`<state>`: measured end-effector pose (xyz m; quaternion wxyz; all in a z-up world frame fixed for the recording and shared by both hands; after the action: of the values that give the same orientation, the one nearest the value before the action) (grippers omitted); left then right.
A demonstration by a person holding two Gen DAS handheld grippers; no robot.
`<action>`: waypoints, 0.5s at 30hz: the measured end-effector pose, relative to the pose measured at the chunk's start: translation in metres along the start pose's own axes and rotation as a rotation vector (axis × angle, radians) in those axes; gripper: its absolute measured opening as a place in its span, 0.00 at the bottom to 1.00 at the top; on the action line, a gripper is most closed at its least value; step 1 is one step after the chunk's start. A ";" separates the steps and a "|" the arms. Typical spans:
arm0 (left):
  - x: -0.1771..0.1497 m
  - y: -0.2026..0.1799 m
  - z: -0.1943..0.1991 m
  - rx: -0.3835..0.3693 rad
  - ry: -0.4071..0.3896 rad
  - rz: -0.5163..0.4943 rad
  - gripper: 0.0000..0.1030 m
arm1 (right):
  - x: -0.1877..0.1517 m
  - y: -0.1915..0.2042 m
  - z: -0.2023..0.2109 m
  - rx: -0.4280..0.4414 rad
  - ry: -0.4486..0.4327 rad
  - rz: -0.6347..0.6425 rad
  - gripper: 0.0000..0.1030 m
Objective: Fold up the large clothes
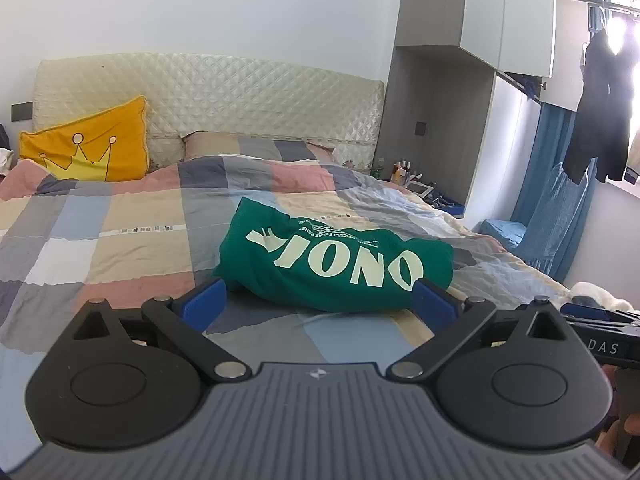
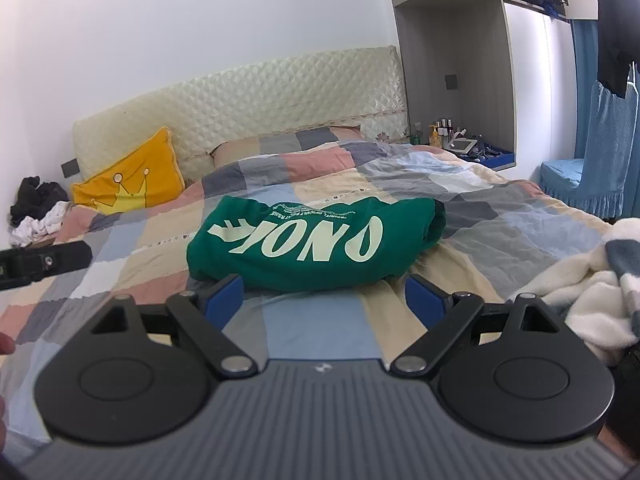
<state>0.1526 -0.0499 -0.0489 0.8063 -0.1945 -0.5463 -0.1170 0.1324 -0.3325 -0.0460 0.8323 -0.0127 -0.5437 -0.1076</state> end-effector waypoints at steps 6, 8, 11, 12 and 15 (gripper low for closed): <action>-0.001 0.000 -0.001 0.005 0.010 0.004 0.98 | 0.002 0.003 0.003 -0.010 -0.017 0.007 0.87; -0.001 0.000 -0.001 0.000 0.017 0.005 0.98 | 0.002 0.004 0.003 -0.008 -0.016 0.005 0.87; -0.001 0.001 0.000 0.001 0.016 0.005 0.98 | 0.003 0.005 0.003 -0.003 -0.013 0.004 0.87; -0.002 0.002 0.000 0.002 0.015 0.004 0.98 | 0.002 0.006 0.003 -0.003 -0.010 0.002 0.87; -0.002 0.003 0.000 0.001 0.018 0.005 0.98 | 0.000 0.006 0.002 -0.002 -0.001 -0.002 0.87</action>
<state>0.1528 -0.0468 -0.0515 0.8115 -0.1945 -0.5386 -0.1167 0.1317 -0.3265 -0.0441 0.8320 -0.0129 -0.5438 -0.1092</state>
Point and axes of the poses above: each gripper's, at about its wrist camera, not at the fingertips, and z roughly against the way its jaws point, y to its left, x to its top, the point moved 8 cm from there along -z, roughly the way its jaws point, and after that the axes turned 9 degrees about -x, right-handed, at the moved point
